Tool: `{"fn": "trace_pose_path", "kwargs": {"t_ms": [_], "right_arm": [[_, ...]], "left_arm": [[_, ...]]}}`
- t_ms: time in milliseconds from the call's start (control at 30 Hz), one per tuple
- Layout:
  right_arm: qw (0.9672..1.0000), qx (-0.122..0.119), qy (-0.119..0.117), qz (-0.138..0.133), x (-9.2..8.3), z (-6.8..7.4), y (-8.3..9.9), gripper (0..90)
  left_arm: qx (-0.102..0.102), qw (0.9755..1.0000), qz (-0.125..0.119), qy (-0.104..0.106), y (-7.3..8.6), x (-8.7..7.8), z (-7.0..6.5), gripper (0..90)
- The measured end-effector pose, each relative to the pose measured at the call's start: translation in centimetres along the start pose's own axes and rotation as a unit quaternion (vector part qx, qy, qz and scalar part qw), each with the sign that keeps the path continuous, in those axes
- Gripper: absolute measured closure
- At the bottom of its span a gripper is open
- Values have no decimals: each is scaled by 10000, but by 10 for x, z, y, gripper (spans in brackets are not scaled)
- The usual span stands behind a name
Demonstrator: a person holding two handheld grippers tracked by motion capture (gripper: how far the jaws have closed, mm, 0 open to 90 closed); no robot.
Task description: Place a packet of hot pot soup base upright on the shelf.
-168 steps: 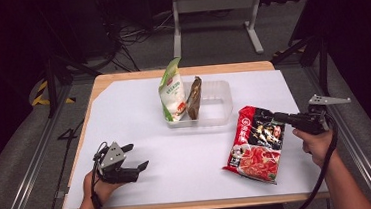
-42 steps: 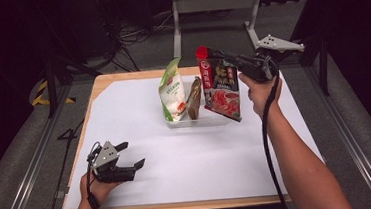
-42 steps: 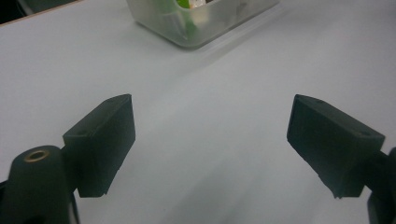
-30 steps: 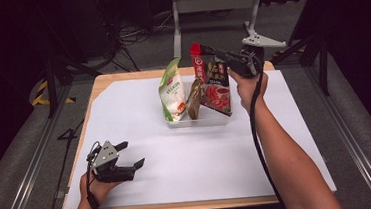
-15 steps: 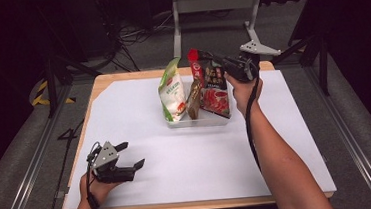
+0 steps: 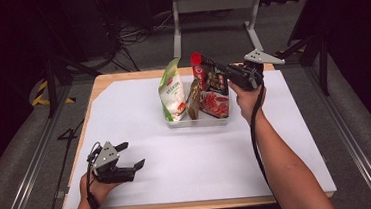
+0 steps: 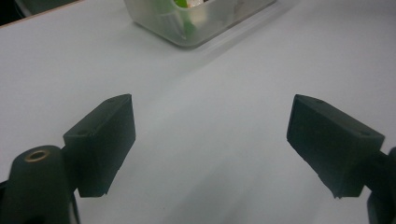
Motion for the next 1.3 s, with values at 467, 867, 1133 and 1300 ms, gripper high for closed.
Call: {"fn": "trace_pose_path", "kwargs": {"t_ms": [467,867,1133,1300], "right_arm": [[9999,-42,10,142,-14,-5,13,875],[9994,-68,57,333,-26,-12,22,870],[9991,-98,71,395,-26,-10,24,865],[9987,-184,112,460,-27,-10,23,860]], "left_arm": [[5,10000,-9,-57,-1,-1,0,163],[35,10000,24,-73,-1,1,0,163],[25,10000,28,-79,-1,0,0,163],[29,10000,28,-90,-1,0,0,163]]}}
Point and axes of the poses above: each handheld gripper's, and its own axes: x roughly forward along the jaws, y roughly out of its underside, z roughly to its left, the point moved 7 cm from there along x, roughly forward along the jaws, and after that the axes turned 1 degree about -y, right-handed, at the moved point
